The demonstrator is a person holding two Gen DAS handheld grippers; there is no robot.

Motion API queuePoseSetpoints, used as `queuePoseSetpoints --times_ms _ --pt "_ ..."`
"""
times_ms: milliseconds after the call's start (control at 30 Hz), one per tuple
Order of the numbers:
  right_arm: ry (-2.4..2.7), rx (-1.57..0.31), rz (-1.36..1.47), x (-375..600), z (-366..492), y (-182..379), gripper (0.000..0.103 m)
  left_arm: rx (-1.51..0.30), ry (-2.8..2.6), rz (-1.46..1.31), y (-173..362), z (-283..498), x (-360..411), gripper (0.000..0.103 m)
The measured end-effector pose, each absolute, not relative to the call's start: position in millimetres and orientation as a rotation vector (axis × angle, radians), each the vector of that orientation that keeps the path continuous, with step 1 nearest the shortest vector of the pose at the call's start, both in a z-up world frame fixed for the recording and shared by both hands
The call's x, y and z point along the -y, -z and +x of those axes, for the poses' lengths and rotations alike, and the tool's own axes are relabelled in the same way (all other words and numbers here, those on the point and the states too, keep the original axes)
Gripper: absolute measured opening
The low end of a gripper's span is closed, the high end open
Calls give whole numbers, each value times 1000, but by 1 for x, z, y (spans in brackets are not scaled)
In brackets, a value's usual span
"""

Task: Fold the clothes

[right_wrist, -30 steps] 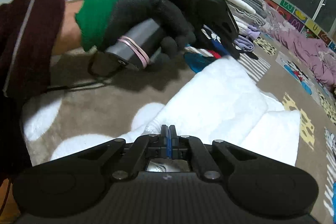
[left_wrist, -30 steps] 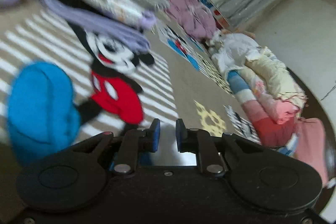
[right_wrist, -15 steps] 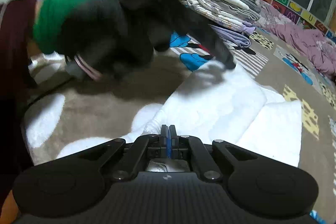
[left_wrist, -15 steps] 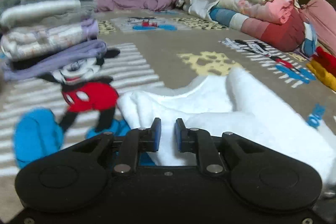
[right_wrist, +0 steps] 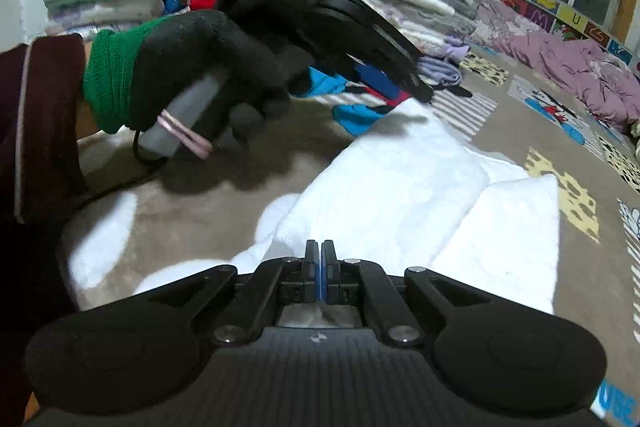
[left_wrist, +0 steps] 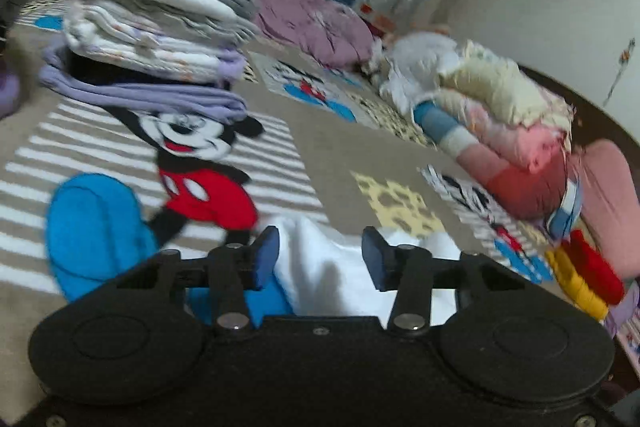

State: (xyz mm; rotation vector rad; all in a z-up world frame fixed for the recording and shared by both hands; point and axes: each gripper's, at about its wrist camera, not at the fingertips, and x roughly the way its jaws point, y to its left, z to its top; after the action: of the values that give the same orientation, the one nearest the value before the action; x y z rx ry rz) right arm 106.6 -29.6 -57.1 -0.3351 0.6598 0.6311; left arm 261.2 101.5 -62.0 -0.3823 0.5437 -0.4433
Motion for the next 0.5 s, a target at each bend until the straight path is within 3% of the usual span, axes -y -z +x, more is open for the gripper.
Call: queuePoseSetpoints --times_ms 67,267,333,500 --pt "-652 -654 -281 39 100 52 11 -547 435 -439 62 261 -112 61" --pt "-648 -628 -85 82 103 34 18 -613 442 -509 70 270 -120 66" --pt "-603 -624 -13 103 116 31 28 -642 457 -529 76 274 -120 66" --pt "-503 -636 213 170 165 39 38 -703 485 -607 90 288 -126 70"
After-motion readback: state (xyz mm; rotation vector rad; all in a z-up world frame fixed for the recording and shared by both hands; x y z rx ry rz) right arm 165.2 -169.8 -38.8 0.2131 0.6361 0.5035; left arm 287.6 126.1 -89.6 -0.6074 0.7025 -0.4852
